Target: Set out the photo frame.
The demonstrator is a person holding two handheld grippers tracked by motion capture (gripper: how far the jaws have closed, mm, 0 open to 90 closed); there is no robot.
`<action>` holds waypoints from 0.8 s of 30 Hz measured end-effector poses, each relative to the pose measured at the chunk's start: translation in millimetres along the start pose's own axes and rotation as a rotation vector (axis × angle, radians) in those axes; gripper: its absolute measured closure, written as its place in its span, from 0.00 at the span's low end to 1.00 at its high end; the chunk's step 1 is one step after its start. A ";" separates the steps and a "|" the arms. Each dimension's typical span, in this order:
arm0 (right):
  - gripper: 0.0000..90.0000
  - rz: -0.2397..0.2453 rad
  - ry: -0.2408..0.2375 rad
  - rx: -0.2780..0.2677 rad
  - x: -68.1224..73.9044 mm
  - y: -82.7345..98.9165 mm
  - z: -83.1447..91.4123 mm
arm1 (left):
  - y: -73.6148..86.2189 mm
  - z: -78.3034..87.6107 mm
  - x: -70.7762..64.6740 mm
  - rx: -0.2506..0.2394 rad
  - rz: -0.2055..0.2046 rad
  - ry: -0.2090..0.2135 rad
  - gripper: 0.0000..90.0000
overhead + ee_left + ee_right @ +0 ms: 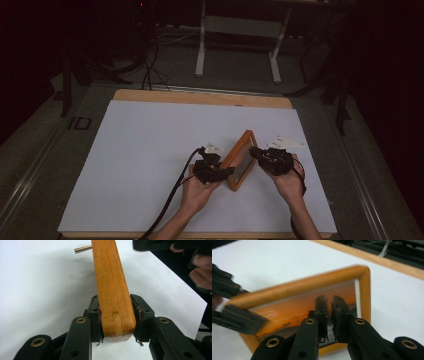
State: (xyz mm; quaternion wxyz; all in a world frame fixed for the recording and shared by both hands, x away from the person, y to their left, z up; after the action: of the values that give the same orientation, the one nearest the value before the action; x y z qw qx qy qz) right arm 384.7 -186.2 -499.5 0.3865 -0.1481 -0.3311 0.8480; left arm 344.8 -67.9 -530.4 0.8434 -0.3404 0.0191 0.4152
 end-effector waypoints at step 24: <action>1.00 0.038 0.037 -0.033 3.1 6.4 26.0 | 1.2 -5.6 -27.9 -0.062 -0.229 0.016 0.72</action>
State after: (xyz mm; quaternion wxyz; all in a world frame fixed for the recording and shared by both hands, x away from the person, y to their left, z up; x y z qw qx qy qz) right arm 365.9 -198.6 -484.6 0.3736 -0.1765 -0.3350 0.8468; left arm 327.0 -89.9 -526.6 0.8742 -0.3696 -0.0258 0.3139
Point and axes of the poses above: each handheld gripper's, and its own axes: z roughly backward along the jaws, y roughly out of its underside, x roughly to its left, the point moved 9 cm from there along -z, roughly forward along the jaws, and after that the axes turned 15 degrees about x, right-handed, at the moved point
